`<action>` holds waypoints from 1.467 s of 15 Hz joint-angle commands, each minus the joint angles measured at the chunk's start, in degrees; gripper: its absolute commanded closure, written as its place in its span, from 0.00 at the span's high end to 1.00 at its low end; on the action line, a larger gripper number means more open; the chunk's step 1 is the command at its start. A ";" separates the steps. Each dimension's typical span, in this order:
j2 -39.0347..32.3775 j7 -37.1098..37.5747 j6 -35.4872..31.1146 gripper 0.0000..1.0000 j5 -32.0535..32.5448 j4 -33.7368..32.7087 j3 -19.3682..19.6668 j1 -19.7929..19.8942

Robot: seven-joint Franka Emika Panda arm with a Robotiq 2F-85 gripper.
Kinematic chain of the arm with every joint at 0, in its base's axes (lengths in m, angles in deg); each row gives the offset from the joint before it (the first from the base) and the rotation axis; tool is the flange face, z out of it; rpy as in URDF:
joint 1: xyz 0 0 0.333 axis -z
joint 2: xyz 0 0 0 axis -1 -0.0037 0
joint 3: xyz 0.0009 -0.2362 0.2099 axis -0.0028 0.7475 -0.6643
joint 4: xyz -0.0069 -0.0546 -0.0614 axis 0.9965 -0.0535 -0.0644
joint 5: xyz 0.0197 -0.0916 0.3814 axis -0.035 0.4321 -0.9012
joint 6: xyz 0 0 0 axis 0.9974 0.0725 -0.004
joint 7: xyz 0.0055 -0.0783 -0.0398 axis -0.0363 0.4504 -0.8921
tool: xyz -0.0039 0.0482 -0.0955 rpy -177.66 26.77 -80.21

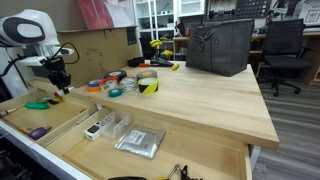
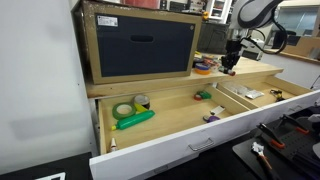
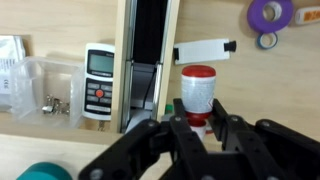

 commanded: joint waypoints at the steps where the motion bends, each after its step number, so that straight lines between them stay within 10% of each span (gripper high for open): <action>1: -5.94 7.35 -1.55 0.07 0.49 -8.31 1.27 0.80; 22: -23.89 9.44 15.07 0.07 2.07 -41.85 7.55 4.90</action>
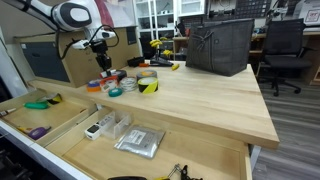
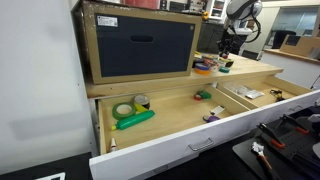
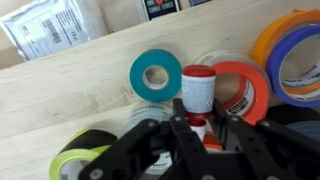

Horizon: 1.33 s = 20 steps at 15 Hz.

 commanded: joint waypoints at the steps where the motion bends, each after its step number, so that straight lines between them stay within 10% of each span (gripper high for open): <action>1: -5.11 -1.23 7.28 0.07 3.00 -9.06 0.23 -1.05; 4: -7.59 -4.00 13.00 0.07 4.43 -14.42 -0.32 -1.26; 5: -7.09 -5.00 13.82 0.55 4.75 -14.14 -0.88 -1.81; 12: -2.34 -9.55 6.21 0.99 2.09 2.11 -10.50 -8.90; 18: -1.81 -13.40 5.53 0.98 4.46 11.32 -13.31 -13.90; 19: -1.00 -13.58 4.03 0.69 5.09 13.44 -13.38 -14.22; 20: 0.37 -12.80 1.19 0.66 6.43 16.29 -13.06 -14.77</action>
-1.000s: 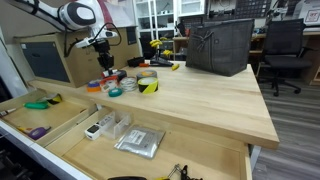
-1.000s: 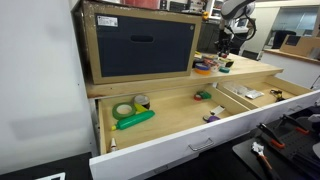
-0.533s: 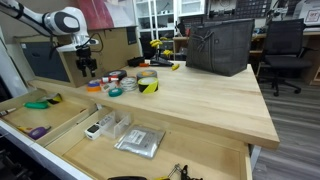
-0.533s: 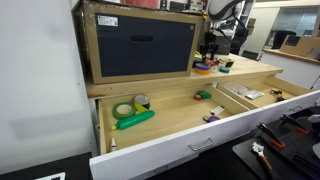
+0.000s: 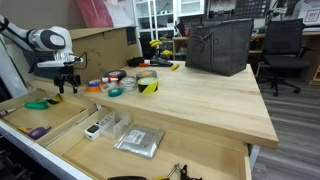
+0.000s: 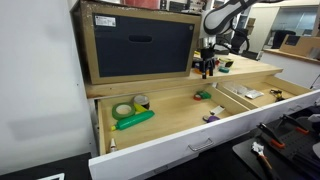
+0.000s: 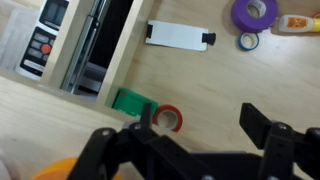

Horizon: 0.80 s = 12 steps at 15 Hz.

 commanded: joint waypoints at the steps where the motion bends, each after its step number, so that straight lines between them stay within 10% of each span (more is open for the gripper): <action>1: 5.31 2.79 -7.59 0.60 4.58 10.61 -1.56 -4.82; 7: 15.65 8.70 -15.84 0.15 9.22 25.15 -4.96 -9.24; 8: 9.91 7.11 -13.52 0.31 8.32 19.57 -4.50 -8.50; 12: 14.25 8.31 -13.99 0.15 8.38 23.39 -5.56 -9.38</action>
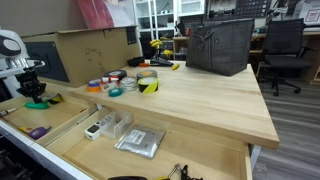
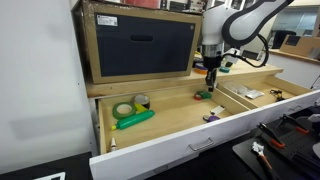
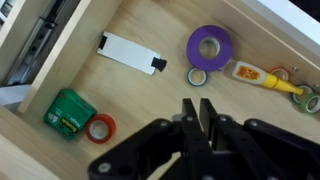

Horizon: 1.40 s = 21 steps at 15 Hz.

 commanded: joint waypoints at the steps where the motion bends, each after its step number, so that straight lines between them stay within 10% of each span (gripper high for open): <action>1: 0.12 0.03 0.11 0.15 0.05 -0.01 -0.32 0.58; 8: 0.11 0.02 -0.05 0.15 0.05 0.17 -0.26 0.76; 9: -0.33 0.29 0.00 0.40 0.38 -0.03 -0.42 0.42; 18: 15.35 -12.89 -7.45 0.99 -2.08 13.91 5.38 10.43; 21: 18.41 -17.58 -7.27 1.00 -3.60 14.06 9.23 14.06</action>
